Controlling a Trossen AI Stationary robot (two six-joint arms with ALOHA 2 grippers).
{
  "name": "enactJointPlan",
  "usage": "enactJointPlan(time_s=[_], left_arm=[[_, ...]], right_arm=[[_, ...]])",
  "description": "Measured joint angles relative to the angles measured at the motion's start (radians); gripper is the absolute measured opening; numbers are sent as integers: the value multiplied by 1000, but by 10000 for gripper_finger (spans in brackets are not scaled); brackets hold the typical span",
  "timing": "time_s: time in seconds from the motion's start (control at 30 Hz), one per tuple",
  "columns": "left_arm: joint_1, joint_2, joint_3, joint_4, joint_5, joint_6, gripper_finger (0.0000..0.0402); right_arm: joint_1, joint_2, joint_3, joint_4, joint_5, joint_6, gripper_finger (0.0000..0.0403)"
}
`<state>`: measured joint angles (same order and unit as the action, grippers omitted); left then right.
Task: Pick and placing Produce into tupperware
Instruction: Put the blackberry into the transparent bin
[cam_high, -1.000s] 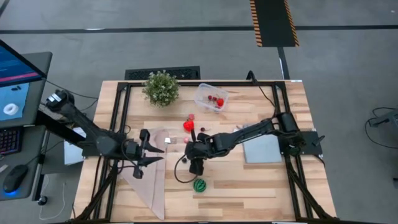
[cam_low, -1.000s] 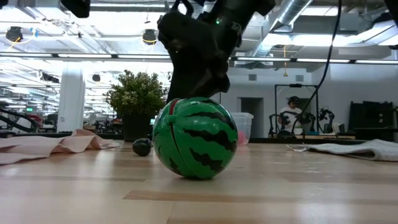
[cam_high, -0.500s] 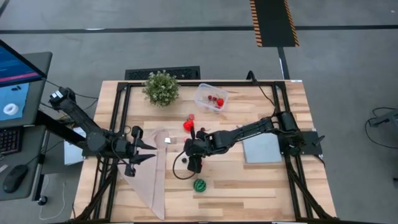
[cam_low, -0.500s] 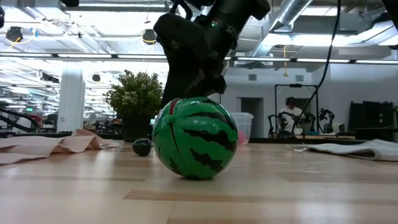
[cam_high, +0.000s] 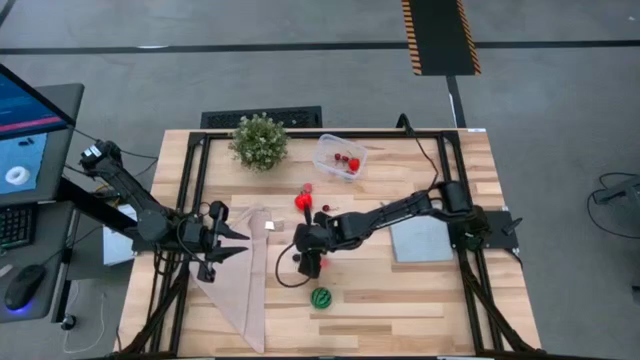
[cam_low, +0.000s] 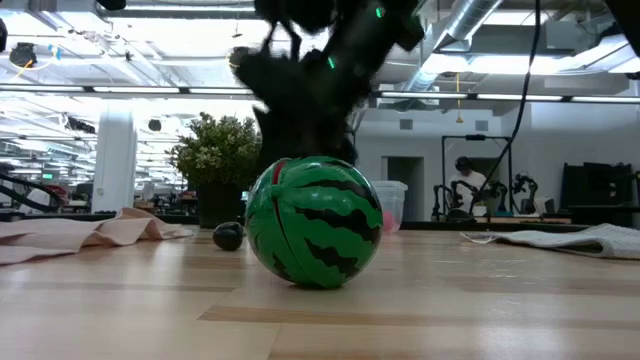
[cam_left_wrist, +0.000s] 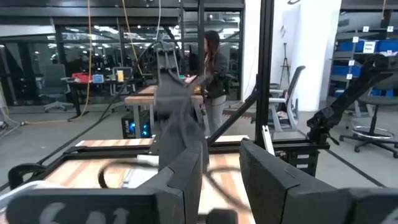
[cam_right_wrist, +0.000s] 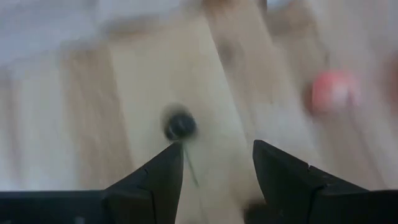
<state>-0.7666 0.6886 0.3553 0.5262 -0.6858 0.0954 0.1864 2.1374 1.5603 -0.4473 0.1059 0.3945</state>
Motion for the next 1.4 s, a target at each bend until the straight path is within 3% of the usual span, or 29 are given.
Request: enactJointPlan(time_s=[0.2,0.9,1.4], left_arm=[[0,0,0,-12,11,-10,97],[0,0,0,-27,10,-12,97],[0,0,0,-41,8,-12,97]], right_arm=[[-5,63,3,-20,-28,14,215],[-7,60,4,-16,-27,-10,174],[-29,-11,2,-156,-27,79,234]])
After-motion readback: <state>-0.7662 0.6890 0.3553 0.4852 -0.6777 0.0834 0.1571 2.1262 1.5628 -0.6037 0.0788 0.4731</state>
